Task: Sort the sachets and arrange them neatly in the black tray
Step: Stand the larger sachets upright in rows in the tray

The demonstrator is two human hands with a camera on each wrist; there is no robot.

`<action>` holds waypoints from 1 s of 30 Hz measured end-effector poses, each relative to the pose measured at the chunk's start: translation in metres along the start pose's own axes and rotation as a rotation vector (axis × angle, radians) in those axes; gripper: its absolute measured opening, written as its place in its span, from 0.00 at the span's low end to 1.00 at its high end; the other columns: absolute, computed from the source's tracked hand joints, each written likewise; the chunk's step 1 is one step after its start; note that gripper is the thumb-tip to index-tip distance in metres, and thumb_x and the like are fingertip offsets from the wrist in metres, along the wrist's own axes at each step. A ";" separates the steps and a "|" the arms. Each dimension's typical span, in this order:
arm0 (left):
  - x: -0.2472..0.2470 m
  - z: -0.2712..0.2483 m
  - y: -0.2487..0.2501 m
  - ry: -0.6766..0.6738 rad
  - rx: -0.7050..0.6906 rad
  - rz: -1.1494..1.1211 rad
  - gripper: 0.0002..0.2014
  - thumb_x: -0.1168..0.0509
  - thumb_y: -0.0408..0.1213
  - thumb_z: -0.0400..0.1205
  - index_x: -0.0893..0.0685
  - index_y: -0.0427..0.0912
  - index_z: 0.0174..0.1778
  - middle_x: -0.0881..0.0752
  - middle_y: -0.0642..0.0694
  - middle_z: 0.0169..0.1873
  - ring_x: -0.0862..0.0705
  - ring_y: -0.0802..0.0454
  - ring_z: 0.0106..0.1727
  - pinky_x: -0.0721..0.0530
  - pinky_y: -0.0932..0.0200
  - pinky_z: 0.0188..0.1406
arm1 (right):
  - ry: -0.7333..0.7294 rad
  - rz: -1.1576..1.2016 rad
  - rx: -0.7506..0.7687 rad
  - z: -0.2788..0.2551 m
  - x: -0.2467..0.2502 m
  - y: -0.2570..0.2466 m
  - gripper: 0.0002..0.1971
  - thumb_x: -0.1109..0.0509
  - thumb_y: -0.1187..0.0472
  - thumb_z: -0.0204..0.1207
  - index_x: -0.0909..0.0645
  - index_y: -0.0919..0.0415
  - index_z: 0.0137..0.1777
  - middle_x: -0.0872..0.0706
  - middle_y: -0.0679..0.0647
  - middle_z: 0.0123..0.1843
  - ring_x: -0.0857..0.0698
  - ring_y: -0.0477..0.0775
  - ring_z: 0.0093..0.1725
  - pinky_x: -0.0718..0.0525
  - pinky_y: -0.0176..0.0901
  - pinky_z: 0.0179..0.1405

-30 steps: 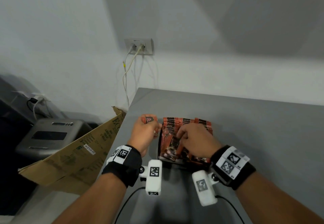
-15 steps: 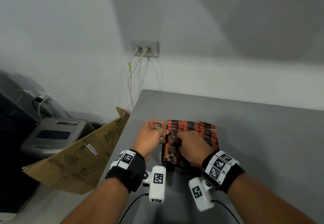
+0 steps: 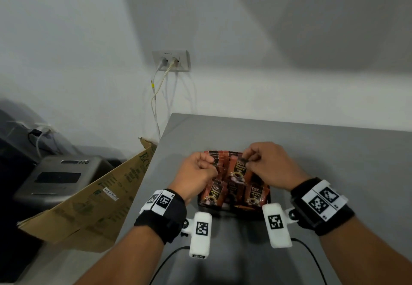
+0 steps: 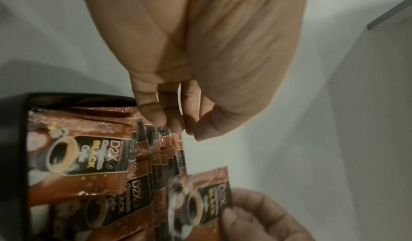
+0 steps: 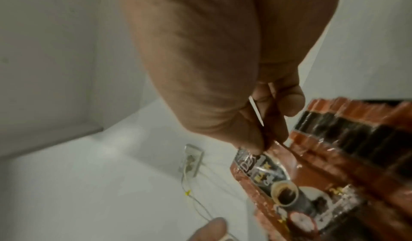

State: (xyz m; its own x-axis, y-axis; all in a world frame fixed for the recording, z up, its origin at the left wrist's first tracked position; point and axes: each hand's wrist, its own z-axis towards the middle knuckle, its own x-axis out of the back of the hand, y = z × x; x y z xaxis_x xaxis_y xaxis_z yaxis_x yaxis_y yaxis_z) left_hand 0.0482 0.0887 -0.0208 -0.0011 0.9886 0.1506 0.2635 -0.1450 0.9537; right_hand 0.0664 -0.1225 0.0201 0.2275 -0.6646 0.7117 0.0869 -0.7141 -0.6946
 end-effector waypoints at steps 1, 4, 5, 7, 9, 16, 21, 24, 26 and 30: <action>0.003 0.001 -0.003 0.007 0.012 0.020 0.12 0.29 0.24 0.75 0.18 0.40 0.52 0.14 0.38 0.41 0.16 0.43 0.42 0.13 0.41 0.51 | -0.025 -0.041 -0.026 -0.002 -0.001 0.006 0.09 0.27 0.66 0.78 0.14 0.48 0.47 0.10 0.43 0.43 0.13 0.36 0.41 0.21 0.27 0.39; 0.005 -0.001 -0.009 -0.012 0.026 0.068 0.10 0.29 0.28 0.75 0.16 0.41 0.51 0.13 0.38 0.43 0.14 0.45 0.43 0.14 0.41 0.54 | -0.063 -0.150 -0.055 -0.007 -0.014 0.018 0.12 0.30 0.69 0.79 0.15 0.49 0.48 0.12 0.45 0.44 0.14 0.41 0.40 0.22 0.28 0.35; 0.004 -0.001 -0.010 -0.017 0.029 0.081 0.09 0.30 0.27 0.77 0.16 0.42 0.51 0.14 0.40 0.42 0.15 0.47 0.42 0.14 0.43 0.51 | -0.074 -0.170 -0.055 -0.008 -0.019 0.020 0.12 0.31 0.70 0.79 0.15 0.50 0.49 0.13 0.44 0.44 0.16 0.40 0.40 0.24 0.28 0.33; 0.003 -0.002 -0.012 -0.031 0.031 0.090 0.08 0.30 0.27 0.79 0.17 0.42 0.50 0.14 0.43 0.41 0.15 0.50 0.41 0.16 0.50 0.45 | -0.103 -0.213 -0.055 -0.007 -0.029 0.021 0.13 0.33 0.71 0.80 0.15 0.52 0.51 0.15 0.44 0.45 0.18 0.39 0.38 0.26 0.27 0.32; 0.002 -0.003 -0.012 -0.043 0.038 0.100 0.08 0.31 0.27 0.79 0.17 0.42 0.51 0.14 0.45 0.39 0.15 0.52 0.39 0.18 0.56 0.40 | -0.122 -0.256 -0.038 -0.005 -0.038 0.021 0.13 0.33 0.71 0.80 0.14 0.52 0.53 0.13 0.45 0.48 0.17 0.41 0.40 0.20 0.30 0.38; 0.005 -0.004 -0.015 -0.054 0.034 0.128 0.07 0.31 0.28 0.80 0.16 0.41 0.52 0.14 0.45 0.39 0.16 0.53 0.38 0.18 0.59 0.38 | -0.118 -0.311 -0.010 -0.001 -0.060 0.011 0.13 0.35 0.71 0.78 0.15 0.52 0.51 0.13 0.50 0.53 0.15 0.51 0.49 0.14 0.42 0.49; 0.010 -0.006 -0.016 -0.045 0.041 0.141 0.07 0.32 0.28 0.80 0.16 0.41 0.53 0.14 0.45 0.38 0.16 0.54 0.37 0.18 0.59 0.39 | -0.149 -0.323 -0.019 -0.003 -0.058 0.008 0.10 0.36 0.71 0.79 0.17 0.58 0.49 0.17 0.50 0.47 0.18 0.49 0.43 0.28 0.28 0.32; 0.010 -0.005 -0.017 -0.045 0.038 0.152 0.06 0.32 0.29 0.81 0.16 0.42 0.52 0.13 0.46 0.39 0.15 0.56 0.36 0.18 0.62 0.36 | -0.116 -0.300 -0.042 -0.002 -0.053 0.011 0.09 0.36 0.71 0.77 0.17 0.57 0.46 0.16 0.51 0.48 0.16 0.50 0.44 0.16 0.37 0.40; 0.007 -0.005 -0.015 -0.054 0.045 0.140 0.06 0.31 0.29 0.81 0.16 0.40 0.52 0.14 0.45 0.40 0.16 0.54 0.37 0.18 0.63 0.36 | -0.106 -0.301 -0.042 -0.002 -0.052 0.011 0.09 0.35 0.71 0.77 0.17 0.58 0.45 0.17 0.51 0.50 0.16 0.51 0.46 0.13 0.42 0.45; 0.002 -0.004 -0.010 -0.071 0.052 0.135 0.06 0.32 0.28 0.81 0.16 0.40 0.52 0.14 0.43 0.40 0.17 0.48 0.39 0.17 0.54 0.42 | -0.128 -0.315 -0.007 -0.002 -0.060 0.012 0.11 0.36 0.71 0.78 0.15 0.57 0.47 0.16 0.52 0.54 0.15 0.52 0.48 0.18 0.38 0.44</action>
State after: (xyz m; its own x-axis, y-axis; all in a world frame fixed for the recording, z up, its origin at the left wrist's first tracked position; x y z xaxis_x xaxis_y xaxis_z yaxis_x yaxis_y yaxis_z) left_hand 0.0412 0.0916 -0.0293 0.1053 0.9610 0.2558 0.3067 -0.2761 0.9109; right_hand 0.0520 -0.0916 -0.0311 0.3103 -0.3788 0.8719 0.1659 -0.8815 -0.4420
